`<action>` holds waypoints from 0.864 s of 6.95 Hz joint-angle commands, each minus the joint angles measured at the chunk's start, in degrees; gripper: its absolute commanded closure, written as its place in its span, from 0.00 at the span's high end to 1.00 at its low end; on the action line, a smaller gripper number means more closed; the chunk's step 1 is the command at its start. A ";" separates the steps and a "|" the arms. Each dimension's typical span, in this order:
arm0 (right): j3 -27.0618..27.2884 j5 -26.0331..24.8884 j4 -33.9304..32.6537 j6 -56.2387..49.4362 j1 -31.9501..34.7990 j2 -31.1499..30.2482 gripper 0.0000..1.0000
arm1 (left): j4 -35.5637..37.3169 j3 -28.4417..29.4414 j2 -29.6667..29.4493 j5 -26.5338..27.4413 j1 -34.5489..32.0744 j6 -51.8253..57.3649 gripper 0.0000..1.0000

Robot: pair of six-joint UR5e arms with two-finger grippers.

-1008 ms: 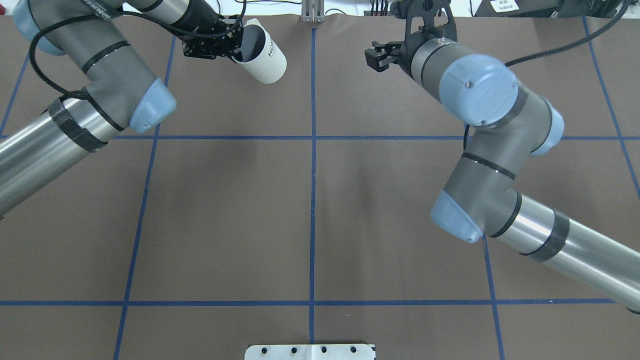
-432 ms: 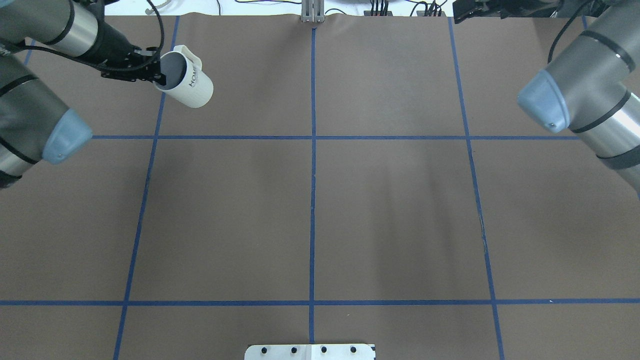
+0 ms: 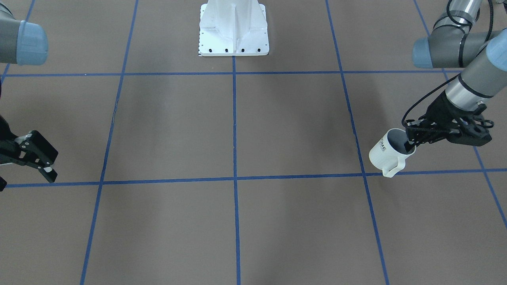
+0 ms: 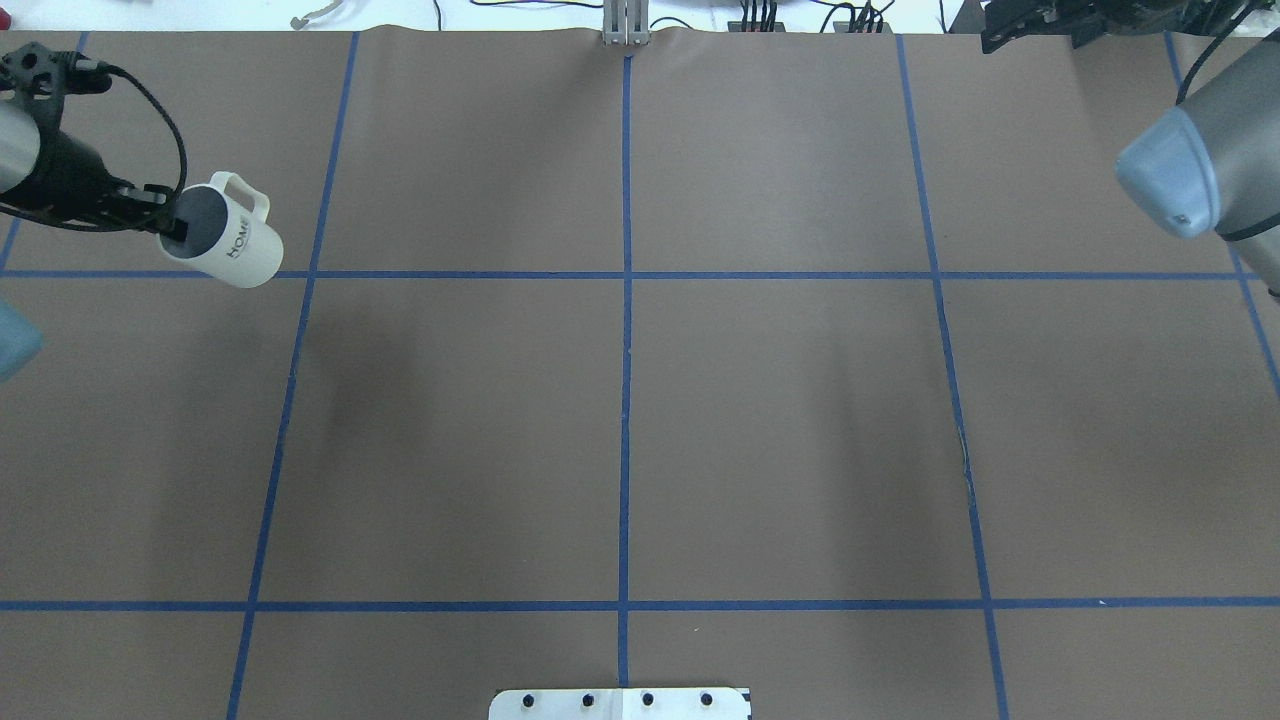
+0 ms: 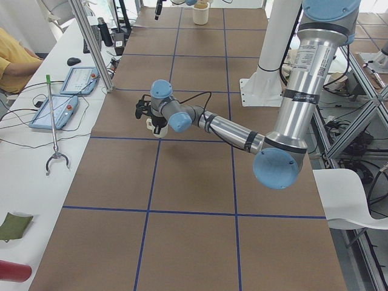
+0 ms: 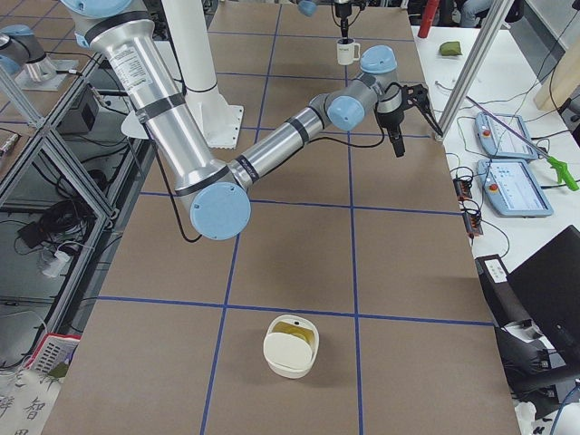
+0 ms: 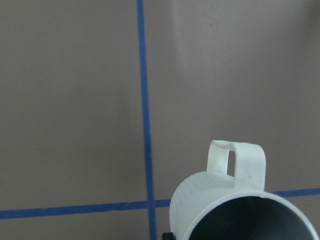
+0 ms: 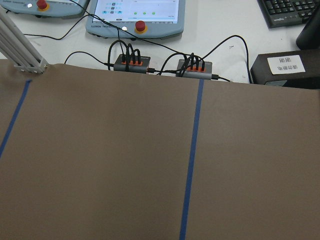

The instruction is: Left arm hands cup to right arm to dump lemon

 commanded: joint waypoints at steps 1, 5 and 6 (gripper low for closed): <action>0.20 7.45 -5.72 -8.56 5.75 -2.66 0.99 | -0.52 -0.90 7.72 0.04 -0.38 7.78 0.00; -2.86 10.74 -15.06 -38.86 15.34 -7.32 1.00 | -1.31 -0.91 12.23 0.39 -0.20 12.29 0.01; -3.57 10.91 -14.73 -39.44 15.70 -10.29 1.00 | -1.31 -0.73 12.23 0.56 -0.03 12.47 0.30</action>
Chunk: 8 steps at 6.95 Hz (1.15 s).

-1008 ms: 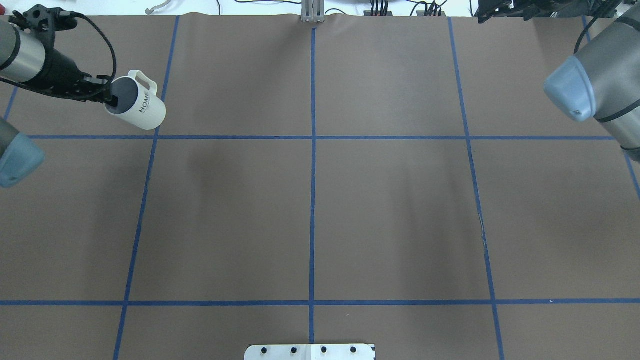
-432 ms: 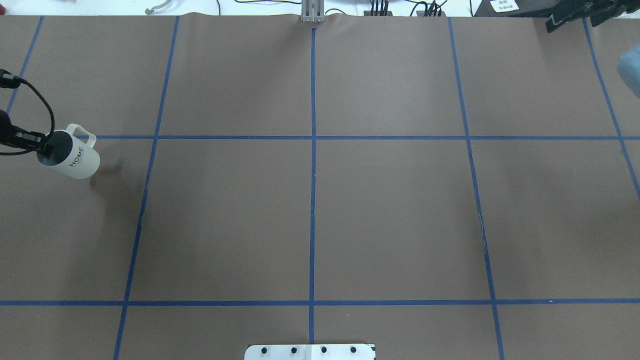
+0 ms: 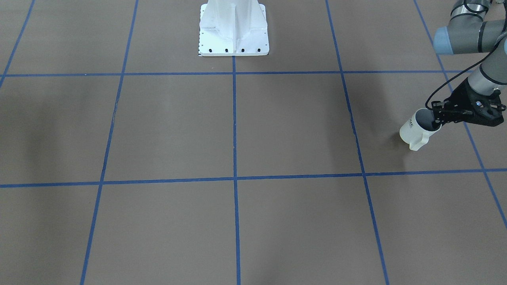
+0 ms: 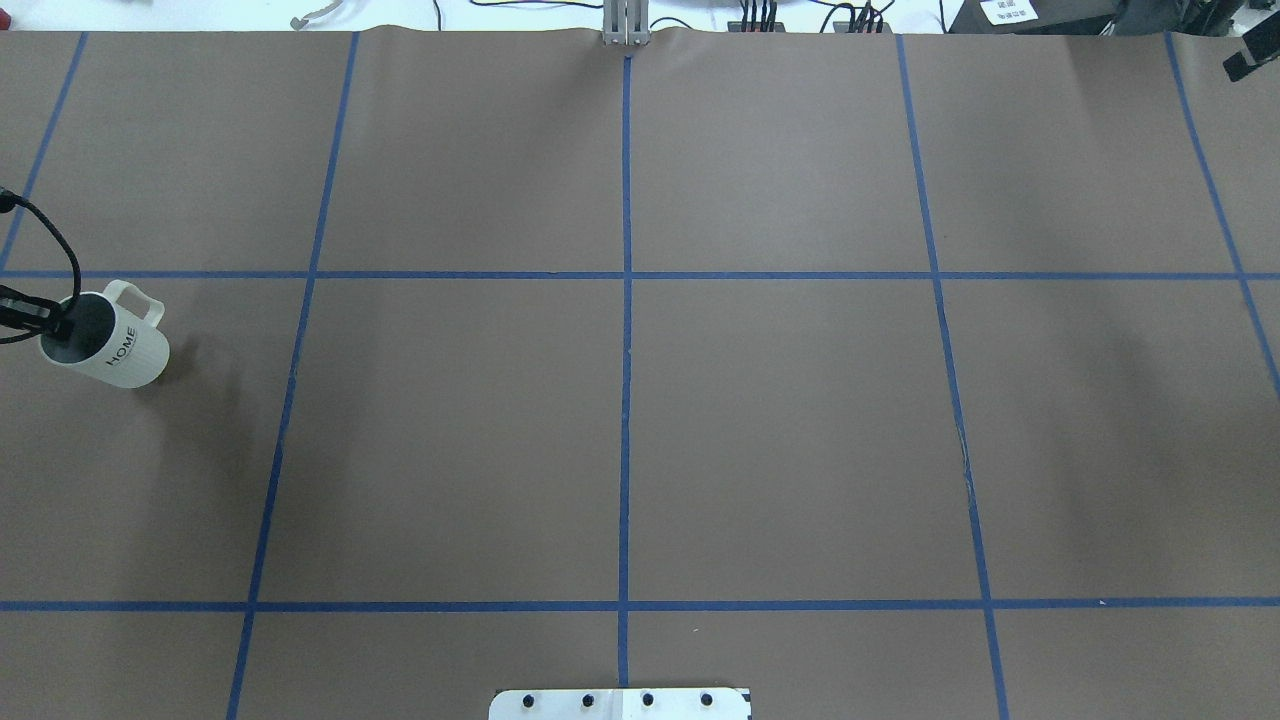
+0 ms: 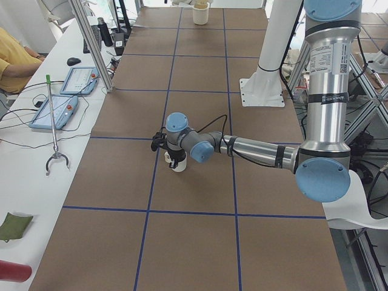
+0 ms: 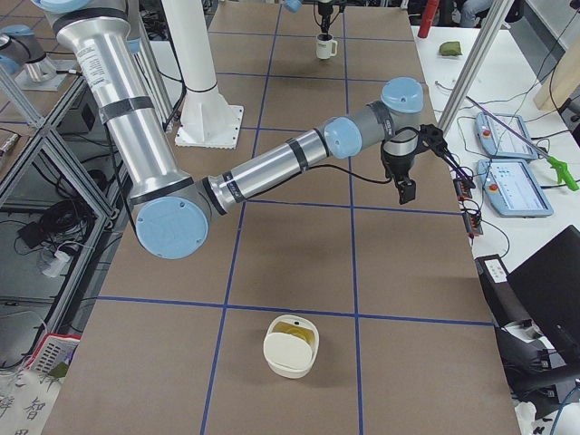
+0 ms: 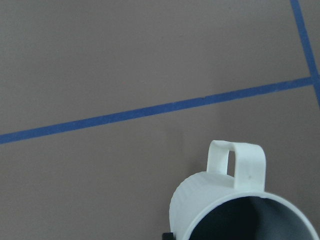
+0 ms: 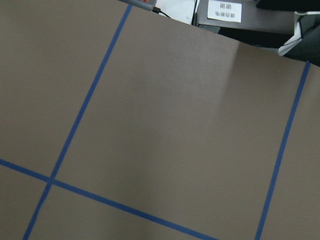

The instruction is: Left arm hands cup to right arm to dump lemon

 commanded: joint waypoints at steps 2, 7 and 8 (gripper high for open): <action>-0.37 -0.09 0.33 -3.26 2.01 -7.88 1.00 | -1.96 -0.15 1.51 -0.06 -0.18 3.46 1.00; -3.70 -0.45 9.48 -3.35 2.28 -16.95 1.00 | 11.77 0.11 2.13 -3.49 -17.45 28.43 1.00; -4.32 -0.36 9.48 -3.35 2.28 -17.31 1.00 | 17.41 0.28 2.04 -3.41 -22.72 37.31 1.00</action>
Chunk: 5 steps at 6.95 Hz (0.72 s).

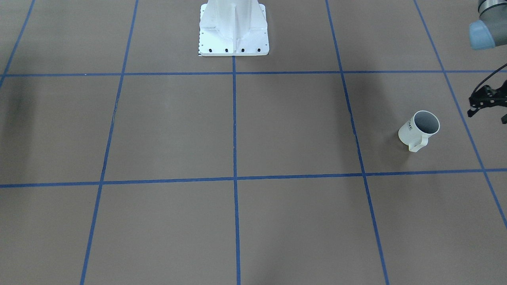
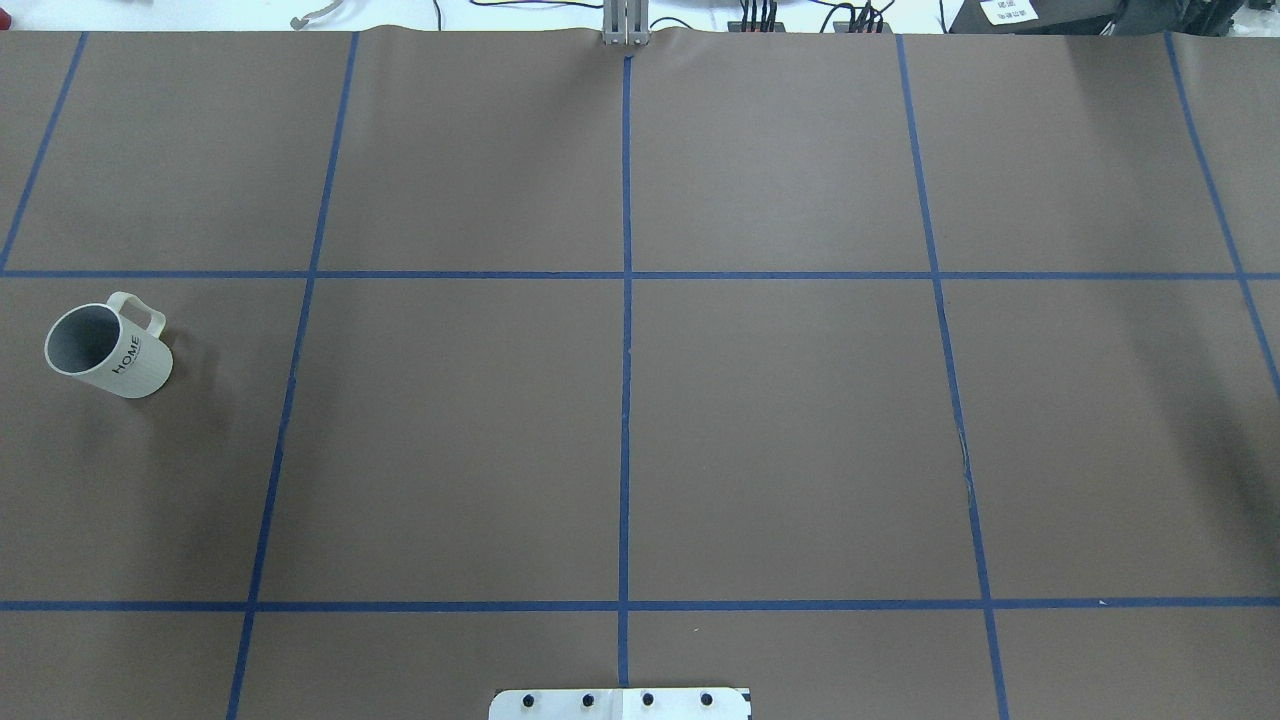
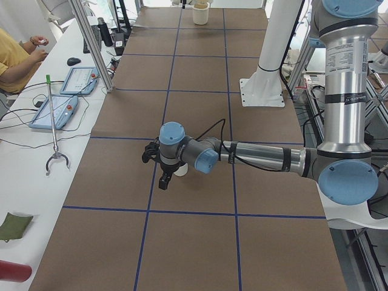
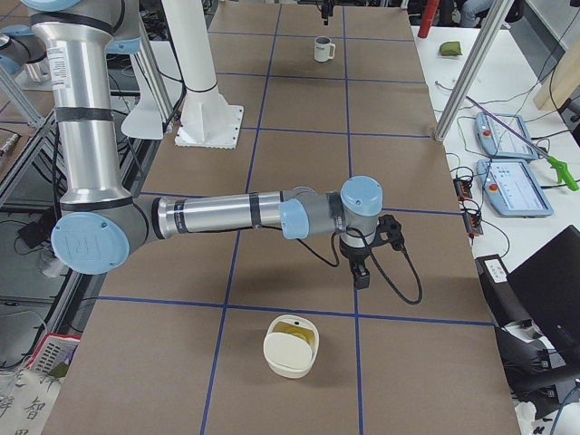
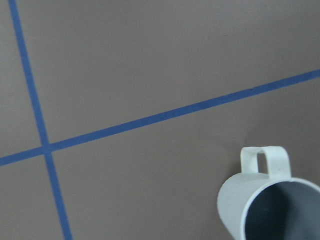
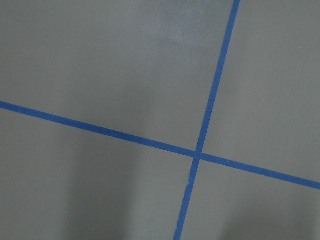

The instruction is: Left arm hands cup to right arm to dump lemon

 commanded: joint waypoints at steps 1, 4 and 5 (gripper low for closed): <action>-1.21 0.15 -0.18 -0.01 0.02 -1.09 1.00 | 11.18 0.00 0.40 -0.60 -10.15 15.50 1.00; -2.62 0.41 -0.44 0.26 0.19 -2.49 1.00 | 12.09 0.27 1.63 -0.42 -11.59 15.72 1.00; -2.18 0.67 -0.27 0.26 0.45 -2.67 1.00 | 12.18 0.00 2.15 -0.60 -12.02 15.38 1.00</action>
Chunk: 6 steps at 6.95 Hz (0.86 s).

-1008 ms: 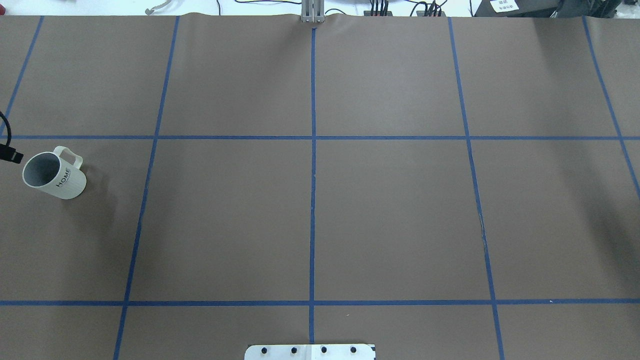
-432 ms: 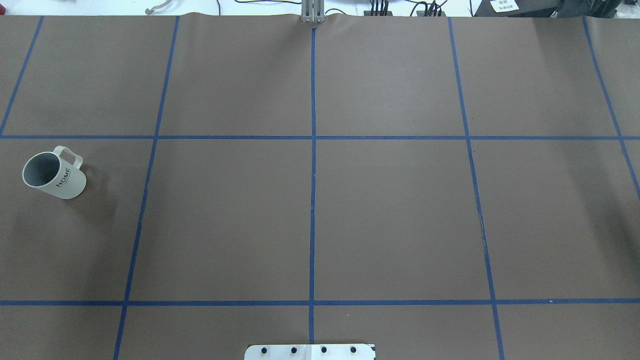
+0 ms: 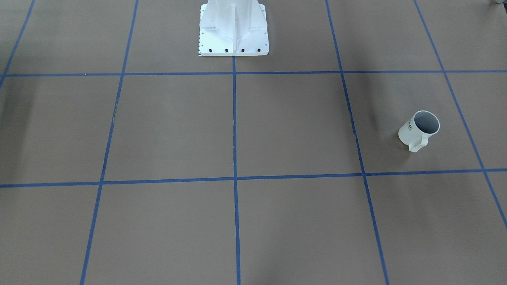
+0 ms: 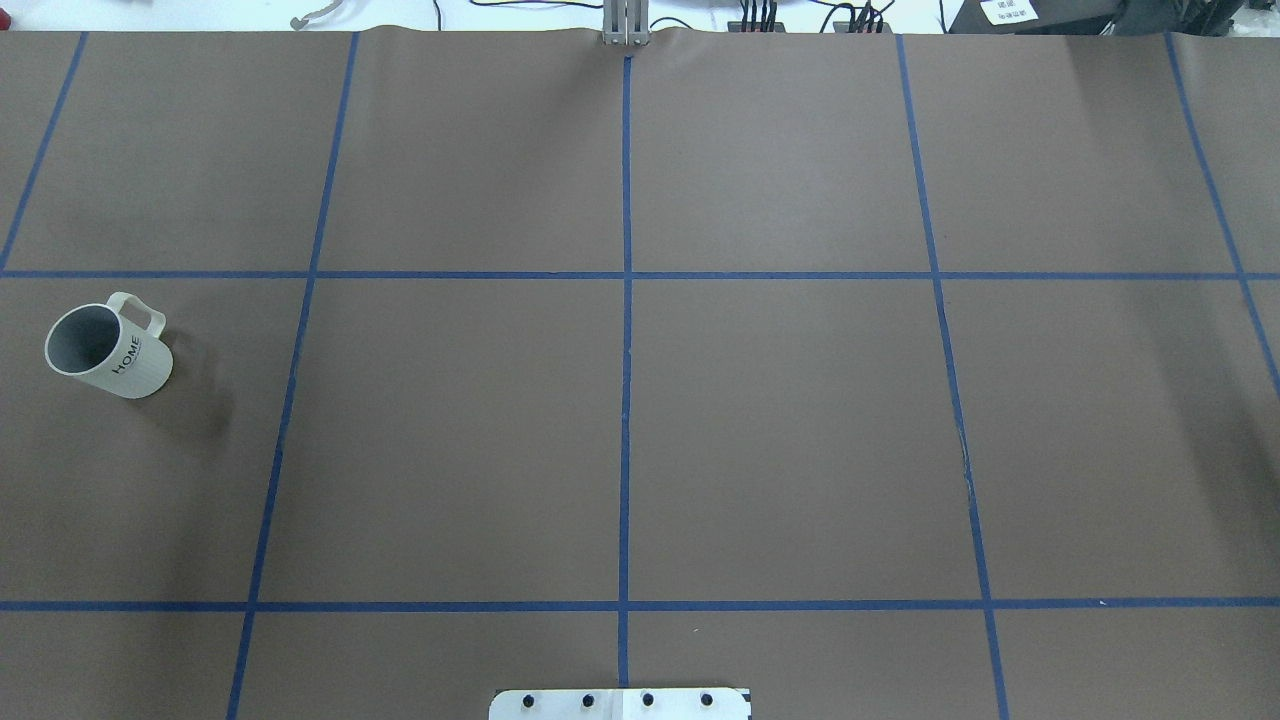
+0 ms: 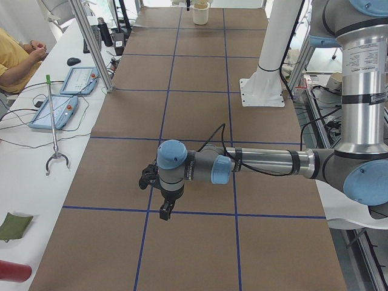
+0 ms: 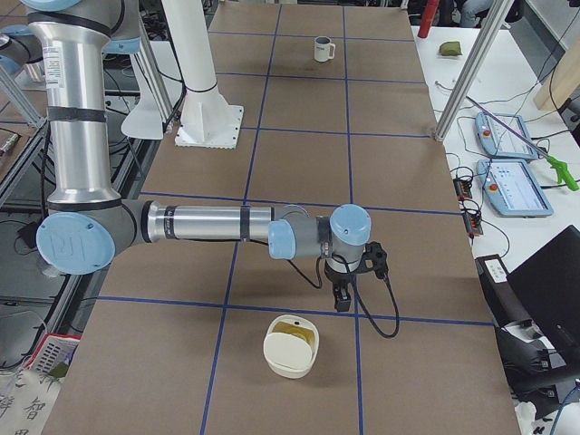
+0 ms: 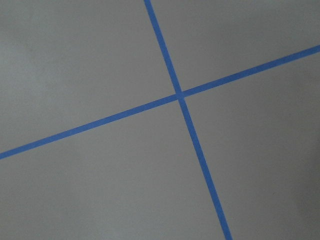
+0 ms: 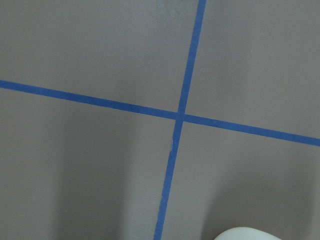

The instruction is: Left arm hands cup to right arm to dump lemon

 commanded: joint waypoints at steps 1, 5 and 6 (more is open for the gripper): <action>0.39 0.20 0.30 -0.13 0.52 -1.24 1.00 | 0.99 -0.32 0.32 -2.29 -0.62 -0.40 1.00; 5.65 0.46 0.31 -0.22 2.72 -6.08 1.00 | 2.41 -0.58 0.49 -3.11 -0.62 -0.32 1.00; 6.71 0.46 -2.66 -0.22 2.72 -5.21 1.00 | 2.41 -0.24 0.32 -3.02 -0.53 -0.40 1.00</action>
